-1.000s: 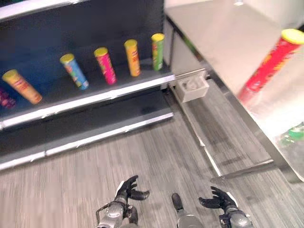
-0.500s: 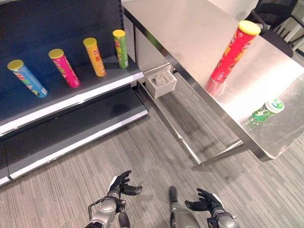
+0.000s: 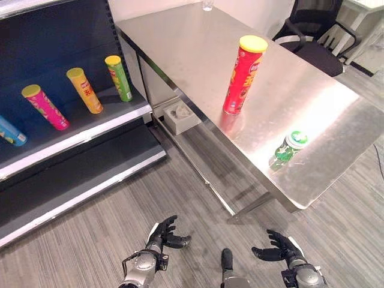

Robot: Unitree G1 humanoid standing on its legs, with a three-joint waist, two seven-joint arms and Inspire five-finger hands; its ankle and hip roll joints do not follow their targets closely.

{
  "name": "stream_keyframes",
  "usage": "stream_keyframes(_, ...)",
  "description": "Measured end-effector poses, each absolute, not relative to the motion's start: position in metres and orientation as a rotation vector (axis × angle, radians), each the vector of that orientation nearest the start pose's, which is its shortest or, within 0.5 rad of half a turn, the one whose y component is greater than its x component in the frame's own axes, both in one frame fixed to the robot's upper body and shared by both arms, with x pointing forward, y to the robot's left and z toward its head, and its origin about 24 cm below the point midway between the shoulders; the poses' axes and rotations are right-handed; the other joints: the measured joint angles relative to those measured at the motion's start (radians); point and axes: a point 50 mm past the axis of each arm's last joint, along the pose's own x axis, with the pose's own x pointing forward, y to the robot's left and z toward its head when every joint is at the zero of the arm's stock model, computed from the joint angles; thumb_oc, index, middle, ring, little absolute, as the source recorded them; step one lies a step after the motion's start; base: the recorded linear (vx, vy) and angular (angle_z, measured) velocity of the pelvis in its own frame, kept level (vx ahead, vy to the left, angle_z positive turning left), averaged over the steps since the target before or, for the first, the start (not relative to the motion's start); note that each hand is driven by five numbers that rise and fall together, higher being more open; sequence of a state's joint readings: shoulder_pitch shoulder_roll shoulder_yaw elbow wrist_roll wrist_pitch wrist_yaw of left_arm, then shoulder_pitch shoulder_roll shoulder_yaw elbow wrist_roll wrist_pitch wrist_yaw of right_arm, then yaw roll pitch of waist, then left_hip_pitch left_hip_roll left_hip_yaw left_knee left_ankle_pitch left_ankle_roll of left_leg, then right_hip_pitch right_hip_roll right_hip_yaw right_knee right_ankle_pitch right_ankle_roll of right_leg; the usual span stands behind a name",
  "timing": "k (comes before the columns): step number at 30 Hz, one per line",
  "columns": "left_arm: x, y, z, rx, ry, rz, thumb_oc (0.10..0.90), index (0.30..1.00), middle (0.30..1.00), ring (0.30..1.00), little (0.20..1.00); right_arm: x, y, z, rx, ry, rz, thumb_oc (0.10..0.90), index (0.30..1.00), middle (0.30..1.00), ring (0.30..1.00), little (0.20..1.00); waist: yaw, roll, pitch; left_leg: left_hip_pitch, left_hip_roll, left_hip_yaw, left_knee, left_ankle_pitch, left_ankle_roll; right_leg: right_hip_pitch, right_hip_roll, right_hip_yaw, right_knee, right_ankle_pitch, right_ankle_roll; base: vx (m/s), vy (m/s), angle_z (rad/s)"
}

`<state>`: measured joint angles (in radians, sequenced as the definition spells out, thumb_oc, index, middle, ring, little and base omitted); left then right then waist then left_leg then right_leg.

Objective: Put the goods on the table back onto the shelves and tidy them up.

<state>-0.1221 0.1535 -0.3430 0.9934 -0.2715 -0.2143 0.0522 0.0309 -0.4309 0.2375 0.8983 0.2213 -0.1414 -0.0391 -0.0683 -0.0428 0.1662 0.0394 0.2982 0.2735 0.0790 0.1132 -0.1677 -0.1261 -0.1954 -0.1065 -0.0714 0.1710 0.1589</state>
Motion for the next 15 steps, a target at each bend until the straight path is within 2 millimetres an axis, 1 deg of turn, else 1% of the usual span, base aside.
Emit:
stream_keyframes(1,0.193,0.163,-0.120,0.106,0.699,-0.077,0.800,0.900,0.900,0.900,0.900,0.150,-0.269,-0.113,-0.305,0.810,-0.092,0.800,0.900,0.900,0.900,0.900,-0.002,-0.005,0.002,-0.028,0.001,-0.026,0.046,0.009,-0.010,0.004,-0.007,0.002,0.002,-0.008,-0.006,-0.06,-0.271,0.34)
stream_keyframes(2,0.187,0.169,-0.123,0.121,0.723,-0.068,0.800,0.900,0.900,0.900,0.900,0.144,-0.266,-0.117,-0.291,0.831,-0.087,0.800,0.900,0.900,0.900,0.900,0.002,-0.010,0.007,-0.053,0.000,-0.075,0.102,0.045,-0.042,0.027,-0.009,0.003,-0.012,-0.010,-0.018,-0.06,-0.272,0.23)
stream_keyframes(3,0.185,0.168,-0.125,0.120,0.731,-0.072,0.800,0.900,0.900,0.900,0.900,0.141,-0.266,-0.118,-0.287,0.840,-0.089,0.800,0.900,0.900,0.900,0.900,0.006,-0.007,0.013,-0.070,-0.002,-0.112,0.134,0.071,-0.072,0.041,-0.005,0.004,-0.022,-0.009,-0.022,-0.01,-0.325,0.35)
stream_keyframes(4,0.187,0.175,-0.123,0.146,0.726,-0.070,0.800,0.900,0.900,0.900,0.900,0.137,-0.265,-0.122,-0.280,0.861,-0.093,0.800,0.900,0.900,0.900,0.900,-0.002,-0.027,0.027,-0.141,-0.022,-0.207,0.218,0.103,-0.102,0.050,-0.017,0.017,-0.029,-0.016,-0.036,0.03,-0.133,0.24)
stream_keyframes(5,0.188,0.174,-0.123,0.152,0.723,-0.078,0.800,0.900,0.900,0.900,0.900,0.136,-0.265,-0.123,-0.281,0.871,-0.094,0.800,0.900,0.900,0.900,0.900,0.010,-0.037,0.032,-0.155,-0.054,-0.227,0.240,0.098,-0.103,0.047,-0.030,0.032,-0.029,-0.016,-0.041,0.05,-0.052,0.12)
stream_keyframes(6,0.187,0.174,-0.123,0.152,0.725,-0.079,0.800,0.900,0.900,0.900,0.900,0.135,-0.266,-0.123,-0.284,0.875,-0.099,0.800,0.900,0.900,0.900,0.900,0.024,-0.043,0.035,-0.164,-0.094,-0.230,0.244,0.055,-0.095,0.044,-0.046,0.047,-0.030,-0.015,-0.044,0.05,0.010,-0.24)
stream_keyframes(7,0.186,0.171,-0.124,0.155,0.728,-0.096,0.800,0.900,0.900,0.900,0.900,0.134,-0.269,-0.123,-0.290,0.883,-0.109,0.800,0.900,0.900,0.900,0.900,0.025,-0.049,0.039,-0.142,-0.164,-0.230,0.196,-0.016,-0.065,0.035,-0.064,0.069,-0.029,-0.015,-0.045,0.16,0.013,-0.49)
stream_keyframes(8,0.185,0.166,-0.125,0.146,0.734,-0.117,0.800,0.900,0.900,0.900,0.900,0.134,-0.271,-0.123,-0.298,0.884,-0.108,0.800,0.900,0.900,0.900,0.900,0.020,-0.035,0.036,-0.125,-0.241,-0.223,0.094,-0.068,0.005,0.022,-0.057,0.084,-0.029,-0.015,-0.045,0.19,-0.009,-0.53)
stream_keyframes(9,0.185,0.163,-0.125,0.142,0.735,-0.125,0.800,0.900,0.900,0.900,0.900,0.134,-0.271,-0.123,-0.307,0.889,-0.101,0.800,0.900,0.900,0.900,0.900,0.012,-0.024,0.032,-0.103,-0.277,-0.248,-0.003,-0.115,0.076,0.007,-0.044,0.094,-0.030,-0.020,-0.038,0.14,-0.020,-0.70)
stream_keyframes(10,0.186,0.159,-0.125,0.137,0.730,-0.135,0.800,0.900,0.900,0.900,0.900,0.134,-0.273,-0.123,-0.321,0.895,-0.091,0.800,0.900,0.900,0.900,0.900,0.018,0.001,0.030,-0.085,-0.289,-0.288,-0.076,-0.170,0.163,-0.003,-0.014,0.117,-0.030,-0.032,-0.022,0.13,-0.018,-0.98)
stream_keyframes(11,0.184,0.161,-0.125,0.141,0.733,-0.134,0.800,0.900,0.900,0.900,0.900,0.132,-0.264,-0.128,-0.296,0.910,-0.082,0.800,0.900,0.900,0.900,0.900,0.040,0.003,0.037,-0.057,-0.273,-0.299,-0.127,-0.142,0.146,-0.007,0.026,0.144,-0.014,-0.033,-0.014,0.14,0.029,-0.87)
stream_keyframes(12,0.183,0.161,-0.126,0.142,0.739,-0.134,0.800,0.900,0.900,0.900,0.900,0.127,-0.258,-0.132,-0.277,0.924,-0.076,0.800,0.900,0.900,0.900,0.900,0.031,0.011,0.035,-0.053,-0.241,-0.282,-0.135,-0.137,0.149,-0.008,0.059,0.135,0.033,-0.036,-0.025,0.14,0.031,-0.58)
stream_keyframes(13,0.181,0.166,-0.126,0.156,0.744,-0.130,0.800,0.900,0.900,0.900,0.900,0.117,-0.250,-0.137,-0.254,0.955,-0.065,0.800,0.900,0.900,0.900,0.900,0.025,0.009,0.030,-0.030,-0.219,-0.281,-0.159,-0.136,0.147,-0.004,0.095,0.131,0.086,-0.053,-0.028,0.10,0.036,-0.05)
stream_keyframes(14,0.177,0.175,-0.128,0.177,0.758,-0.124,0.800,0.900,0.900,0.900,0.900,0.105,-0.242,-0.143,-0.229,0.983,-0.060,0.800,0.900,0.900,0.900,0.900,0.029,-0.011,0.019,-0.021,-0.221,-0.264,-0.169,-0.126,0.142,0.028,0.102,0.140,0.079,-0.088,-0.030,0.13,0.043,-0.31)
stream_keyframes(15,0.171,0.178,-0.131,0.196,0.784,-0.120,0.800,0.900,0.900,0.900,0.900,0.100,-0.239,-0.145,-0.220,1.003,-0.056,0.800,0.900,0.900,0.900,0.900,0.031,-0.021,0.014,0.004,-0.211,-0.243,-0.175,-0.084,0.116,0.079,0.108,0.147,-0.001,-0.081,-0.060,0.16,0.059,-0.42)
